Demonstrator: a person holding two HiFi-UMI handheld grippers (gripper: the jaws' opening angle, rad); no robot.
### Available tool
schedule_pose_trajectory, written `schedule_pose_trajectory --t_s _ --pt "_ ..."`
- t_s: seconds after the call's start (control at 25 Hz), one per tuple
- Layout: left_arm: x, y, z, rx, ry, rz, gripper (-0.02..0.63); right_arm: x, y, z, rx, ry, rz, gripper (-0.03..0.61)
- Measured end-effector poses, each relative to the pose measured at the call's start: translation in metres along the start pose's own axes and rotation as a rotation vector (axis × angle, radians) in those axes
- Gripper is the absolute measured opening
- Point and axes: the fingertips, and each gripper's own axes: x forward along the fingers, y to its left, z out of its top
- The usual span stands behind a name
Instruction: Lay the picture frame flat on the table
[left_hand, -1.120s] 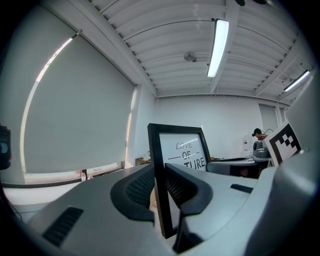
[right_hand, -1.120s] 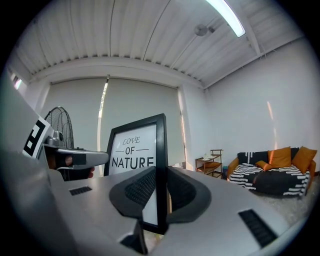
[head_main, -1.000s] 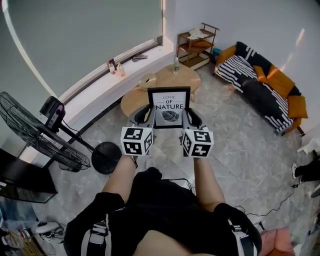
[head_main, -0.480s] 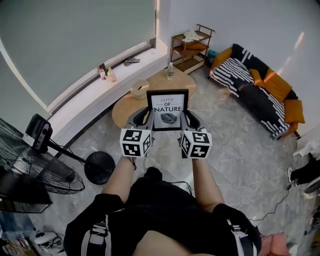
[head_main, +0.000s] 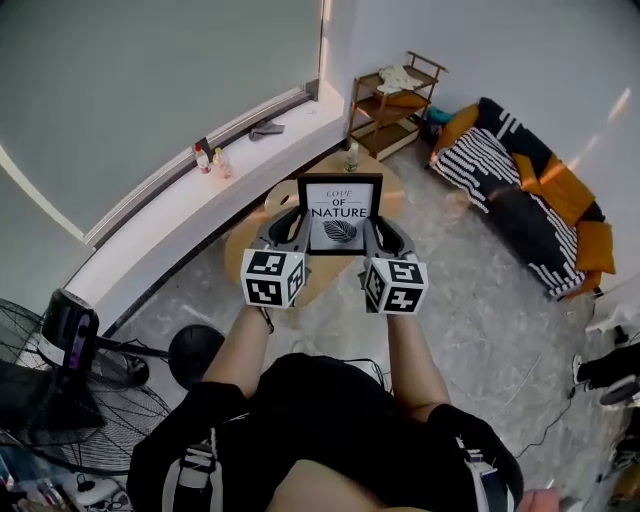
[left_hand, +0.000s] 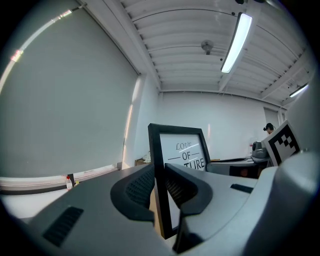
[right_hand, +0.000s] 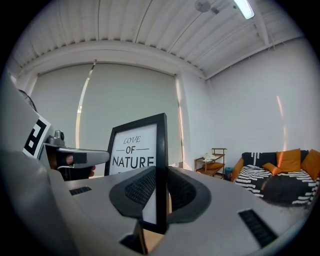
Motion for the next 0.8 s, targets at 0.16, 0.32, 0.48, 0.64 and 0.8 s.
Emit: schedule_pose_trajectory --t_s 0.16,0.32,0.48,0.64,0.8 --pt "0.051 0.043 0.001 -0.004 0.022 -0.014 0.075 0.066 -0.007 0.003 0.014 0.01 -0.006 0.087" --pt "0.098 0.073 -0.008 -0.017 0.067 -0.019 0.075 0.115 -0.019 -0.005 0.038 0.044 -0.013 0.089" --pt "0.134 0.09 -0.032 -0.038 0.113 -0.018 0.077 0.155 -0.036 -0.027 0.05 0.097 -0.011 0.089" --pt "0.174 0.109 -0.061 -0.075 0.171 0.004 0.077 0.199 -0.054 -0.049 0.046 0.158 0.012 0.089" --pt "0.221 0.125 -0.081 -0.108 0.226 0.04 0.077 0.245 -0.078 -0.069 0.053 0.228 0.052 0.089"
